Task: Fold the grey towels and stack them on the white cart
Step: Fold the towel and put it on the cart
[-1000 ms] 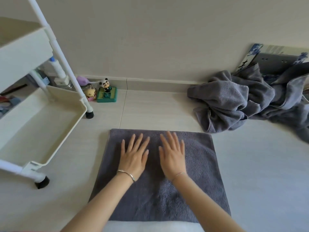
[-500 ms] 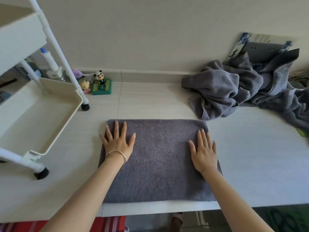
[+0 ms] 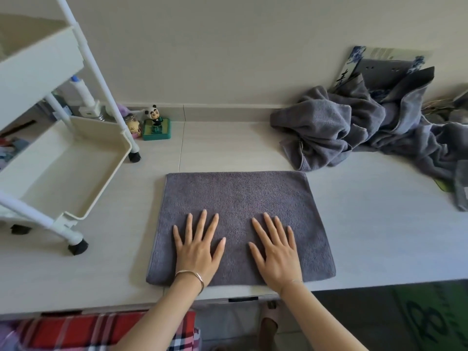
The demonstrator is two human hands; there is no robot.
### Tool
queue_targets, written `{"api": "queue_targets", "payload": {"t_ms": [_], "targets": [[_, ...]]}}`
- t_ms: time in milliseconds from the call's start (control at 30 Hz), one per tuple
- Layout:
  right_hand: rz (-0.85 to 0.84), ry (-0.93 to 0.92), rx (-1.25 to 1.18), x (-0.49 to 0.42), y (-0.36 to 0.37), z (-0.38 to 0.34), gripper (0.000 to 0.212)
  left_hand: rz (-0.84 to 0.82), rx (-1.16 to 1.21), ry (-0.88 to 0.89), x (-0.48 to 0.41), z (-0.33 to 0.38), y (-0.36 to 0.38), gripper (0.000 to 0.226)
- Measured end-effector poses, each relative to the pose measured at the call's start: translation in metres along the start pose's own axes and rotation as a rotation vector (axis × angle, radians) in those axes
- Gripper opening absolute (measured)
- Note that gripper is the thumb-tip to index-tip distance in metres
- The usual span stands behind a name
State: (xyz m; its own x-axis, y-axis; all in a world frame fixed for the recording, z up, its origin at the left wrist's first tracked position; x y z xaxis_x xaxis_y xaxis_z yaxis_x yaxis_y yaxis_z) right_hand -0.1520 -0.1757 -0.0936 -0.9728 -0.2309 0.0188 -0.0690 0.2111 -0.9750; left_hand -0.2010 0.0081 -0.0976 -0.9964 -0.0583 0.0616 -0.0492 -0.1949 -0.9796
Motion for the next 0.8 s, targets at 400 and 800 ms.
{"api": "queue_targets", "payload": {"t_ms": [400, 800], "targets": [[-0.097, 0.477, -0.596, 0.003, -0.032, 0.103, 0.071, 0.017, 0.063, -0.152, 0.003, -0.028, -0.007, 0.09], [-0.42, 0.714, -0.616, -0.045, -0.046, 0.114, 0.063, 0.059, 0.209, -0.279, -0.001, -0.055, -0.028, 0.111]]}}
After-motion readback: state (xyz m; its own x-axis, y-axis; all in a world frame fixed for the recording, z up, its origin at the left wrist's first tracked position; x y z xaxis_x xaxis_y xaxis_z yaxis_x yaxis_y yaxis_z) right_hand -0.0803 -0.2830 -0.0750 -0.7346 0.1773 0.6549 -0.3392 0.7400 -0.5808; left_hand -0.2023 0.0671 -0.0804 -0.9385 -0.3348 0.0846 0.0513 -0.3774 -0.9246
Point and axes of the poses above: each hand's wrist, its own x-axis away from the middle knuckle, its own y-axis out of the palm, z = x × y, the point moved 6 cm from there along -x, towards the middle knuckle, and after that the axes turned 11 degrees about y, right-handed, at the moved point
